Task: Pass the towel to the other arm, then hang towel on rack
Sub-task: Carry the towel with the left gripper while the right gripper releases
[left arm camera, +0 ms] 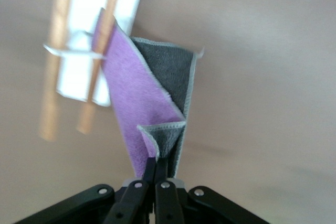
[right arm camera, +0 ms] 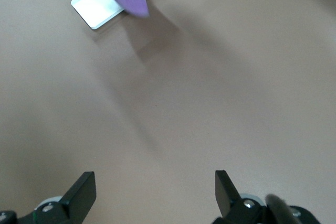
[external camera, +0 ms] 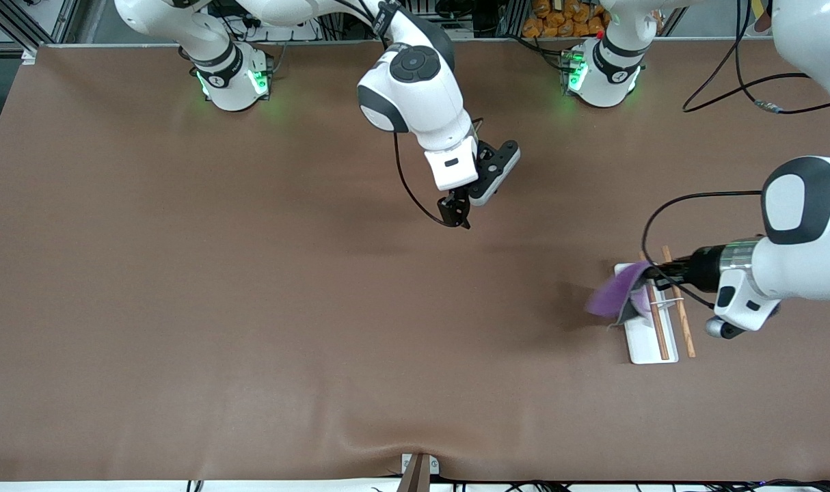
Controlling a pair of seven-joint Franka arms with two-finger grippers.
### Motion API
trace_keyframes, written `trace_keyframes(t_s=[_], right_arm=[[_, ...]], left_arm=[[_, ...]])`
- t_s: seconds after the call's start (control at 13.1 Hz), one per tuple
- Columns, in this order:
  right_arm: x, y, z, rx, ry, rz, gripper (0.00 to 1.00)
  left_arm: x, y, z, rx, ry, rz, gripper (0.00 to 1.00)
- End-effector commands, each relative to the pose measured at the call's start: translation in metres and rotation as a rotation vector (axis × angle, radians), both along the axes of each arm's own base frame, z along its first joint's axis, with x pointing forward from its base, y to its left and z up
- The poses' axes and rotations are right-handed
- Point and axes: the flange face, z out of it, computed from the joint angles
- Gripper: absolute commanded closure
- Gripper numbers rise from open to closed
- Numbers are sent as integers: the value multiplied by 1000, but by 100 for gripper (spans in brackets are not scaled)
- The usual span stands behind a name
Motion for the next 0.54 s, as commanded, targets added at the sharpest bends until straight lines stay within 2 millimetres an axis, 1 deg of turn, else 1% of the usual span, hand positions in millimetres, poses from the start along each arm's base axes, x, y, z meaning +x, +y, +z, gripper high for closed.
trace_keyframes(t_s=[0.0,0.08,0.15,0.23,0.46], right_arm=[[9,-6,4,1,-4,-27,0],[13,-10,5,2,-2,-37,0],[19,-16,7,2,-1,-48,0],[28,-25,8,-1,-1,-63,0],[65,-64,16,-16,9,-131,0]], left_arm=[[1,39,-3,14,-26,-139,100],[1,49,-7,1,-31,-175,100],[1,56,-6,-6,-42,-216,100],[1,69,-8,1,-47,-251,100],[-3,120,-13,-24,-67,-310,100]])
